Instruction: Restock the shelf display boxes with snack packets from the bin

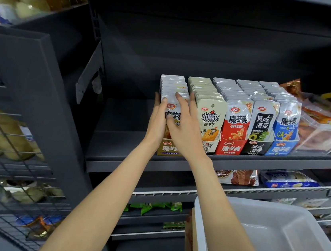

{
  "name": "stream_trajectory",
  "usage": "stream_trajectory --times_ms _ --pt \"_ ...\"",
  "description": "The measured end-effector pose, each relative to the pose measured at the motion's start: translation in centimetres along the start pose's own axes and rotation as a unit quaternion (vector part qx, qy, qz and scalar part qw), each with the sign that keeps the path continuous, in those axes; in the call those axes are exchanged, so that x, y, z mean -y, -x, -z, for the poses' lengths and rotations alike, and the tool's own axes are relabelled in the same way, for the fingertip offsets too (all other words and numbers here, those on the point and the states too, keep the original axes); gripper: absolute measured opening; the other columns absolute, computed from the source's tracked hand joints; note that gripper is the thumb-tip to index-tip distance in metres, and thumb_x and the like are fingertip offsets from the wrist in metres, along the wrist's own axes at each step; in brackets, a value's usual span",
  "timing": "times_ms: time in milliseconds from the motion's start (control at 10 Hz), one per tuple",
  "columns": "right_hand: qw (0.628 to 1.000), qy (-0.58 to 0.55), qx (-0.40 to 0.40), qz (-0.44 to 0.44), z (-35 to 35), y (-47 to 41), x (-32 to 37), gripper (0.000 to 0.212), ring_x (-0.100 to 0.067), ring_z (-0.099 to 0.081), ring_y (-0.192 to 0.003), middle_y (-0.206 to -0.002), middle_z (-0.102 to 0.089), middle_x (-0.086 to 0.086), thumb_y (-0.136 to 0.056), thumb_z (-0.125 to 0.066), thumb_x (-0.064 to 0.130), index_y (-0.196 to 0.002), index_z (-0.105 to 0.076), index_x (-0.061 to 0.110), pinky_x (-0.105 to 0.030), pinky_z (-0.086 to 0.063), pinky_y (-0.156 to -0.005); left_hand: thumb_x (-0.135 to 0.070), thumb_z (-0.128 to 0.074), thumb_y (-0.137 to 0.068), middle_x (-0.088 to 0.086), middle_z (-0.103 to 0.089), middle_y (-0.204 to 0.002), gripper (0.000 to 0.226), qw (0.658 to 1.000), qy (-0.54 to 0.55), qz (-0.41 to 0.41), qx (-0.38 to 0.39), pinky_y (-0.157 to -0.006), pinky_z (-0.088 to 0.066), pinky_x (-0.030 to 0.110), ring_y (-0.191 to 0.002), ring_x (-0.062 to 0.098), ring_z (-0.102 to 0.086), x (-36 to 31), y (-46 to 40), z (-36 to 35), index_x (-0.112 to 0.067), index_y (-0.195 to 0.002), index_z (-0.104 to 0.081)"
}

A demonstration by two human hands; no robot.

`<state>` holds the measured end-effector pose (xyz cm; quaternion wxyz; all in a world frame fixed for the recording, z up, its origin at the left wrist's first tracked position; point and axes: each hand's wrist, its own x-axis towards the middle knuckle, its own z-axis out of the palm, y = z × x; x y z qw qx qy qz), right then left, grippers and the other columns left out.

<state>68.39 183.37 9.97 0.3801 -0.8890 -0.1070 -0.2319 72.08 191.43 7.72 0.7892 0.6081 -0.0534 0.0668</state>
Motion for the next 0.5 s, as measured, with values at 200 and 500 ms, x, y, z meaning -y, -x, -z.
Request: stream_trajectory --times_ms 200,500 --pt "1.000 -0.017 -0.010 0.010 -0.1 0.2 0.1 0.054 -0.016 -0.003 -0.147 -0.160 -0.004 -0.002 -0.096 -0.051 0.022 -0.146 -0.030 0.022 -0.014 -0.021 -0.102 -0.038 -0.035 -0.101 -0.008 -0.061 -0.122 0.051 1.000 -0.016 0.001 -0.006 -0.095 -0.048 0.024 -0.110 0.002 -0.059 0.4 0.1 0.1 -0.024 -0.149 -0.024" --pt "0.992 -0.056 -0.079 0.081 0.7 0.1 0.9 0.042 -0.013 -0.021 -0.143 -0.154 -0.028 -0.003 -0.095 -0.046 0.013 -0.137 -0.045 0.014 -0.001 -0.011 -0.106 -0.036 -0.031 -0.102 -0.010 -0.041 -0.140 0.047 0.996 -0.044 -0.031 -0.069 -0.084 -0.040 0.005 -0.116 -0.001 -0.043 -1.8 1.8 0.5 -0.025 -0.147 -0.026"
